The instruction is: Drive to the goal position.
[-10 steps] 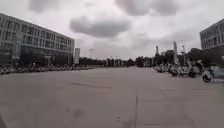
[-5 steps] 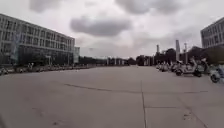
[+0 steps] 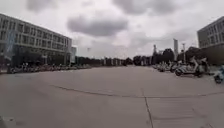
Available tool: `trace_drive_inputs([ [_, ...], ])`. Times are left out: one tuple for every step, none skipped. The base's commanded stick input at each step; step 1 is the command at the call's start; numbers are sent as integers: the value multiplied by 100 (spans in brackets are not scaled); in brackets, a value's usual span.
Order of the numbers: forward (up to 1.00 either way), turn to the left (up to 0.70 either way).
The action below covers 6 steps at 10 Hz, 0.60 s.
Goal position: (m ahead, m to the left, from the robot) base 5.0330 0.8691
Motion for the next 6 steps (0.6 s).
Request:
trace_drive_inputs([
  [70,-8],
  [70,-7],
  [70,-7],
  [70,-7],
  [70,-6],
  [70,-6],
])
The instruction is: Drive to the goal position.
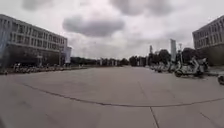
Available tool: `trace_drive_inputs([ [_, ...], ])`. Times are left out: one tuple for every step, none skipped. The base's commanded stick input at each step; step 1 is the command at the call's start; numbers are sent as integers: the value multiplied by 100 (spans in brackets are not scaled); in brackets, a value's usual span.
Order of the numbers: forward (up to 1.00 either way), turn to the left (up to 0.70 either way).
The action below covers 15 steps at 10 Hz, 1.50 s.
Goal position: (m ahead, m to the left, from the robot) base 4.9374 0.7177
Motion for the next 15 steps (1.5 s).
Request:
trace_drive_inputs([
  [70,-5],
  [70,-4],
  [70,-4],
  [70,-3],
  [70,-2],
  [70,-1],
  [70,0],
  [70,1],
  [70,1],
  [70,2],
  [70,3],
  [70,4],
  [70,5],
  [70,5],
  [70,6],
])
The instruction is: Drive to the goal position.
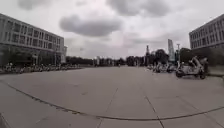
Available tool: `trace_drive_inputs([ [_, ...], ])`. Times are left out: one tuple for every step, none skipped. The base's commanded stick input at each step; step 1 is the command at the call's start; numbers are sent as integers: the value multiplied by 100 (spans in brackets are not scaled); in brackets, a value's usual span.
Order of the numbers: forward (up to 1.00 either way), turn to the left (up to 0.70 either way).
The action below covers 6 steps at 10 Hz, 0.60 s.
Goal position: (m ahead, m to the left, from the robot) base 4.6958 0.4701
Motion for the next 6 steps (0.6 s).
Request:
trace_drive_inputs([
  [70,5],
  [70,1],
  [70,-3],
  [70,-7],
  [70,-8],
  [70,-8],
])
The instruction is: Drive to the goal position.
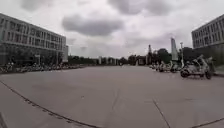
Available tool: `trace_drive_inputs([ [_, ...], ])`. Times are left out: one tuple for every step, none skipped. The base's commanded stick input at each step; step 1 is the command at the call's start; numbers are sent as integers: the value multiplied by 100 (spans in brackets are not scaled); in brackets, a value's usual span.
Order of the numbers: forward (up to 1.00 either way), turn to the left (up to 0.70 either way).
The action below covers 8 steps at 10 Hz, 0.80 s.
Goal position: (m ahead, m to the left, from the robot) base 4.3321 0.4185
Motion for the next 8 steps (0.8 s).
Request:
trace_drive_inputs([
  [70,-8],
  [70,-7],
  [70,-6],
  [70,-5],
  [70,-5],
  [70,-5],
  [70,-5],
  [70,-5],
])
